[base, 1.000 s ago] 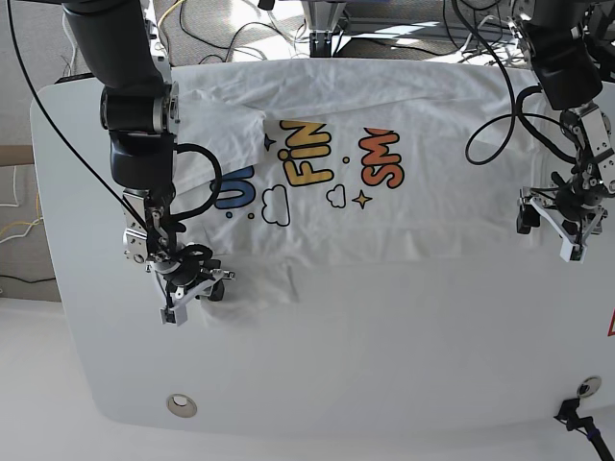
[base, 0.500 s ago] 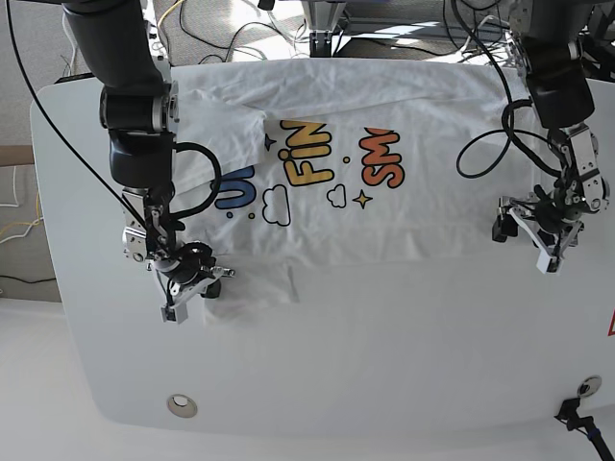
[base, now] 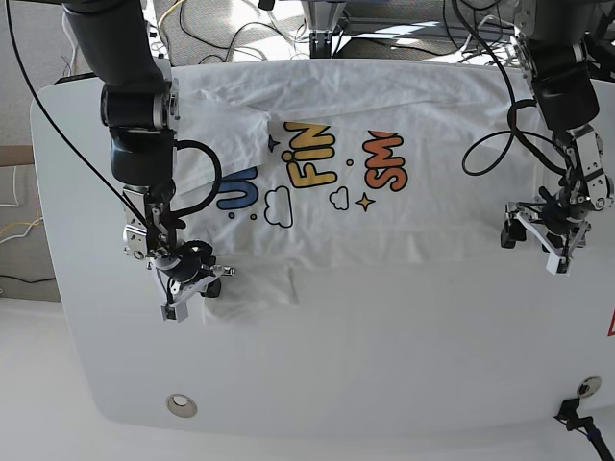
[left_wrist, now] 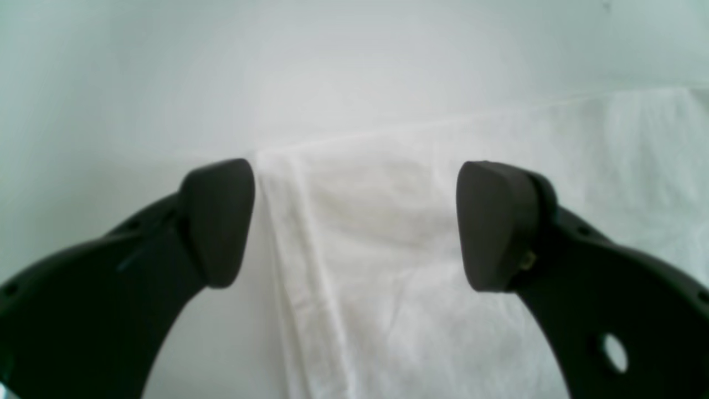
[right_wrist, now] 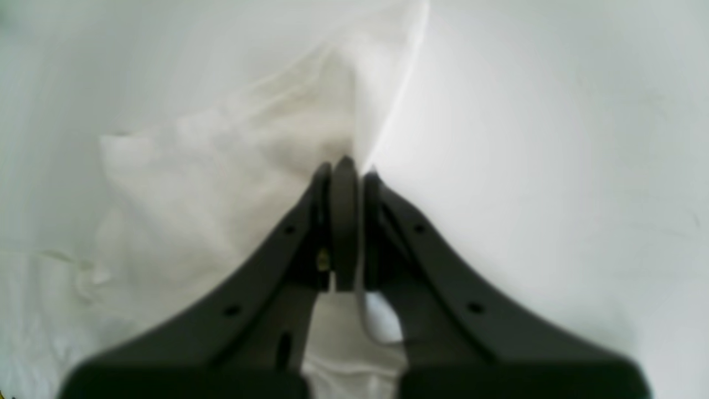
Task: Fold the T-shirt properly
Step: 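Move both grippers to the shirt's side edges and grasp them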
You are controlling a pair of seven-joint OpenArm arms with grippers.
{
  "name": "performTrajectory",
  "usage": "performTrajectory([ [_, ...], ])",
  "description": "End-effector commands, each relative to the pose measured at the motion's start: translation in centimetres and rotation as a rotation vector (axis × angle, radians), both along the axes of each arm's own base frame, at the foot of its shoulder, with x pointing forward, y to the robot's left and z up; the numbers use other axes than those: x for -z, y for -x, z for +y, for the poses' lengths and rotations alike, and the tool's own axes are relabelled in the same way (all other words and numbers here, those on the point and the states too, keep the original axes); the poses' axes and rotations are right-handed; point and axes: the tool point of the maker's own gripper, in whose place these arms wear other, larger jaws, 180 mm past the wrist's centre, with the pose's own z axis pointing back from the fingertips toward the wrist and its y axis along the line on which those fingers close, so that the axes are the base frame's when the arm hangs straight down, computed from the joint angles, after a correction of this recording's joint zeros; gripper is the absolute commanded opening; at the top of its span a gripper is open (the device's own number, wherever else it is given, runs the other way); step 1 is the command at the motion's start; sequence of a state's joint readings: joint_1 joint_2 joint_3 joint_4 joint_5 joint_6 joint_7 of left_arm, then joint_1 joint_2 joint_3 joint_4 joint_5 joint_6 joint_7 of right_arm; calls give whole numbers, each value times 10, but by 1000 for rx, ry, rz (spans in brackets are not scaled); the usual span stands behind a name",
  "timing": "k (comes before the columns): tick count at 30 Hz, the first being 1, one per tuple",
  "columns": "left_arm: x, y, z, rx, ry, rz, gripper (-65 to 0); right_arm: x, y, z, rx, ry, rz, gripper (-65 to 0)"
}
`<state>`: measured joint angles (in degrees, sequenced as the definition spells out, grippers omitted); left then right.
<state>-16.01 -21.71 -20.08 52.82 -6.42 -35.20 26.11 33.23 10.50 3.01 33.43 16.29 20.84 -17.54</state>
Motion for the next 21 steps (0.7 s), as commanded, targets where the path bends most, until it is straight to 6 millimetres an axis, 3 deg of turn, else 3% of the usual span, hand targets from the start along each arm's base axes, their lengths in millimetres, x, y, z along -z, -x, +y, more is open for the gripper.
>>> performTrajectory([
  [1,-27,-13,17,-11,-33,-69,-109,-15,-10,-4,-4,14,-34,-650],
  [9,-25,-10,20,-13,-38,-65,-109,-8,-3,-4,-5,14,-21,-650],
  [12,-5,-2,21,-38,-4,-10,-109,-8,-3,-4,-5,14,-21,-650],
  [15,2,-2,27,-90,4,8,-109,-8,-3,-5,-4,16,-21,-650],
  [21,1,-3,18,-53,20,0,-126,-7,-3,-5,-4,16,-19,-650],
])
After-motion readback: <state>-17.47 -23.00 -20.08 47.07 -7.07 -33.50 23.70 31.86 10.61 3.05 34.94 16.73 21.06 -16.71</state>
